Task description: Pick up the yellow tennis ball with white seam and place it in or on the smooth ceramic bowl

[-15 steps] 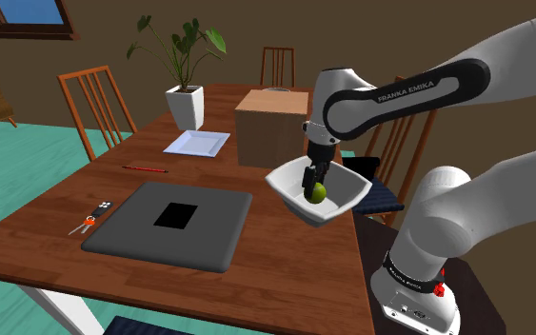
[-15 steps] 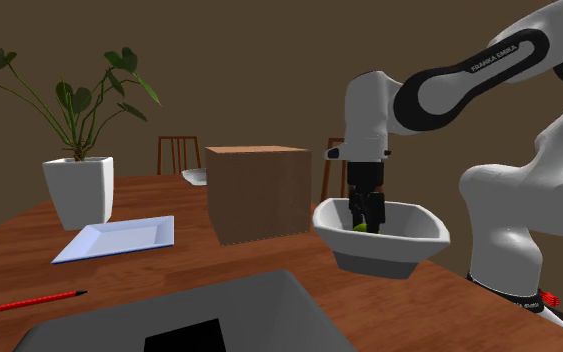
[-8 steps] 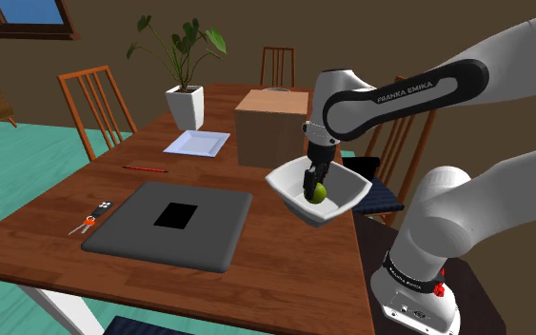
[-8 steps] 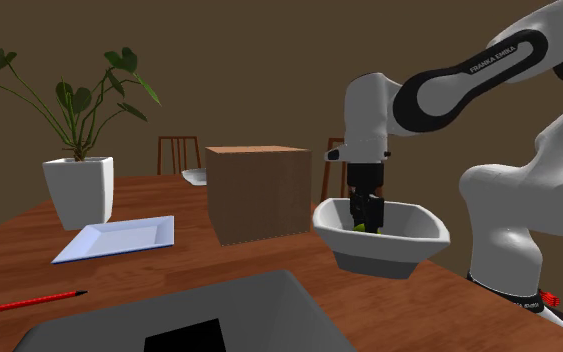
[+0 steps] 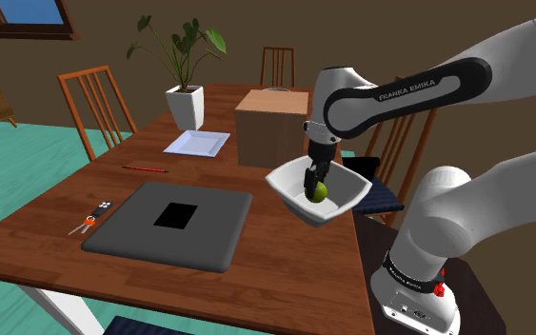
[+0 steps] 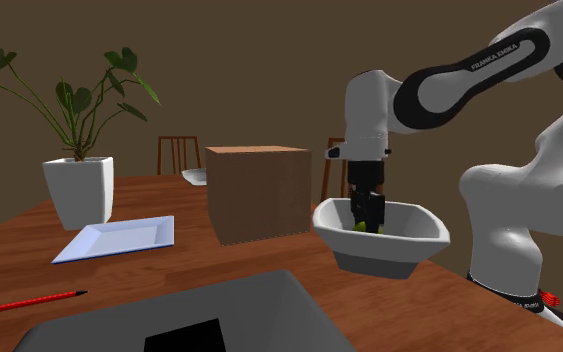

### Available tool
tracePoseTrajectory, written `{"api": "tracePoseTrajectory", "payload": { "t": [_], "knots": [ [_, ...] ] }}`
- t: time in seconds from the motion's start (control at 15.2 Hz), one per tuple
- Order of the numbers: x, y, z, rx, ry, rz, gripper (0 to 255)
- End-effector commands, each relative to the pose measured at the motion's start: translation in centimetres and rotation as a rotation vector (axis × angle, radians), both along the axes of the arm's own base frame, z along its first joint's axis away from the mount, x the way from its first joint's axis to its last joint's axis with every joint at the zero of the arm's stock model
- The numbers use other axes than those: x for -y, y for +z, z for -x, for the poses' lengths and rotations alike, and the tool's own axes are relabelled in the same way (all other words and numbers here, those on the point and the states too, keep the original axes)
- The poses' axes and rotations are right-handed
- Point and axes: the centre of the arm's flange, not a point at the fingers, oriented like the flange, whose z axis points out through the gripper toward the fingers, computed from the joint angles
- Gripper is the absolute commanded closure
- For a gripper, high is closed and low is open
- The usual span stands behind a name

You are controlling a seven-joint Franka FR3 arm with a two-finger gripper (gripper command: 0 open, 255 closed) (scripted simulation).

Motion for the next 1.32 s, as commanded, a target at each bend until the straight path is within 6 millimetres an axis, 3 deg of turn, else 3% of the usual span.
{"api": "tracePoseTrajectory", "payload": {
  "t": [0.0, 1.25],
  "knots": [
    [0.0, 0.8, 0.0, -0.002, 0.0, 0.0, 255],
    [0.0, 10.9, 0.0, -0.002, 0.0, 0.0, 255]
  ]
}}
